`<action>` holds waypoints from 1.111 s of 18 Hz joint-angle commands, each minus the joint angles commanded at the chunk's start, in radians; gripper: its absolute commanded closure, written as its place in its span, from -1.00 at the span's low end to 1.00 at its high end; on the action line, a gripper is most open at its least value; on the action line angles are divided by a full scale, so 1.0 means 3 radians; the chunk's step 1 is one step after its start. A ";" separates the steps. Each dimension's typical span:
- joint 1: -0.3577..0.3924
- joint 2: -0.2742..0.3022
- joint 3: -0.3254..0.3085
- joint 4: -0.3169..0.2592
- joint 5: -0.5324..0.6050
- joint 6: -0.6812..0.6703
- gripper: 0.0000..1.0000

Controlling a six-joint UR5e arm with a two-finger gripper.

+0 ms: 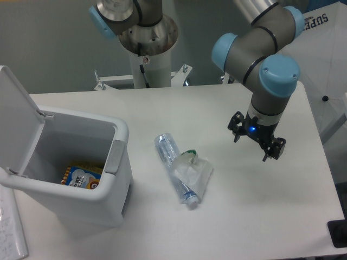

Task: Place the trash in the trash can
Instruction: 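Move the open gripper over the clear plastic bag and lower it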

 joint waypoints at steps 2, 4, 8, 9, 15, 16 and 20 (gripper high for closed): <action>-0.0005 -0.0010 -0.0005 0.0005 -0.0005 -0.0005 -1.00; -0.0005 0.0000 -0.0010 0.0000 -0.0020 -0.0010 -1.00; -0.0021 -0.0005 -0.0087 0.0061 -0.0163 -0.0031 -1.00; -0.0015 0.0000 -0.0097 0.0097 -0.0179 -0.0026 -1.00; -0.0158 0.0061 -0.0245 0.0112 -0.0235 -0.0576 -1.00; -0.0199 0.0071 -0.0260 0.0112 -0.0266 -0.0770 -1.00; -0.0368 0.0087 -0.0322 0.0133 -0.0378 -0.1268 -1.00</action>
